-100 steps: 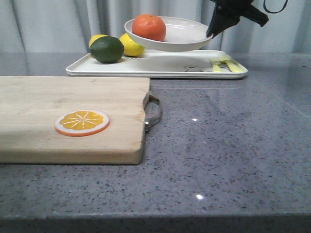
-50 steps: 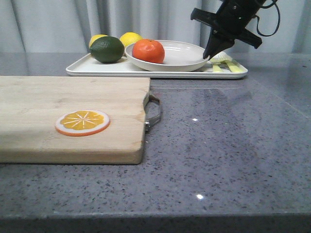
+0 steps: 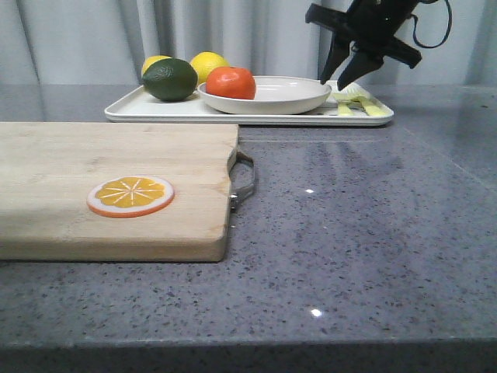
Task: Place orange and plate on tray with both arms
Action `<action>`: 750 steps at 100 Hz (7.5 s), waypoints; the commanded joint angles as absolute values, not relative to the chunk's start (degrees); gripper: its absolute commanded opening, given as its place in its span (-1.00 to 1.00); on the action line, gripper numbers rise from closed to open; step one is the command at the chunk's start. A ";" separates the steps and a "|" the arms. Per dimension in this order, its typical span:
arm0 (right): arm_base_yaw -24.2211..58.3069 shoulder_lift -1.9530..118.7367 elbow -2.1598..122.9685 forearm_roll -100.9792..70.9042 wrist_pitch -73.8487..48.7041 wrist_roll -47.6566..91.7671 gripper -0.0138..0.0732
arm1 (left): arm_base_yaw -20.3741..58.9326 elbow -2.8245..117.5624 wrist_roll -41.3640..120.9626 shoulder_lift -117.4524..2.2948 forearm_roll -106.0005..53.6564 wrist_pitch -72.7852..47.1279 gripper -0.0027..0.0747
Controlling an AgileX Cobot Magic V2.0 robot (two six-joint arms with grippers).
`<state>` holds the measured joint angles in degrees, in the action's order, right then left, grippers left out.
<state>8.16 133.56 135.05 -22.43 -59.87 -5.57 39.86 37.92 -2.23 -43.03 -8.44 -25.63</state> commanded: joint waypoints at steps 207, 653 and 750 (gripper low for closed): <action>9.89 40.34 42.20 -12.39 -25.74 7.74 -0.84 | 39.77 35.59 -2.72 -36.86 -8.46 -18.70 -0.97; 9.89 12.95 25.26 -12.39 -27.45 7.74 -0.84 | -1.05 -0.56 0.90 2.14 -6.55 -2.90 -0.97; 3.74 -1.27 -0.35 3.57 2.39 -5.44 -0.84 | -1.05 -0.56 0.90 2.14 -6.55 -2.90 -0.97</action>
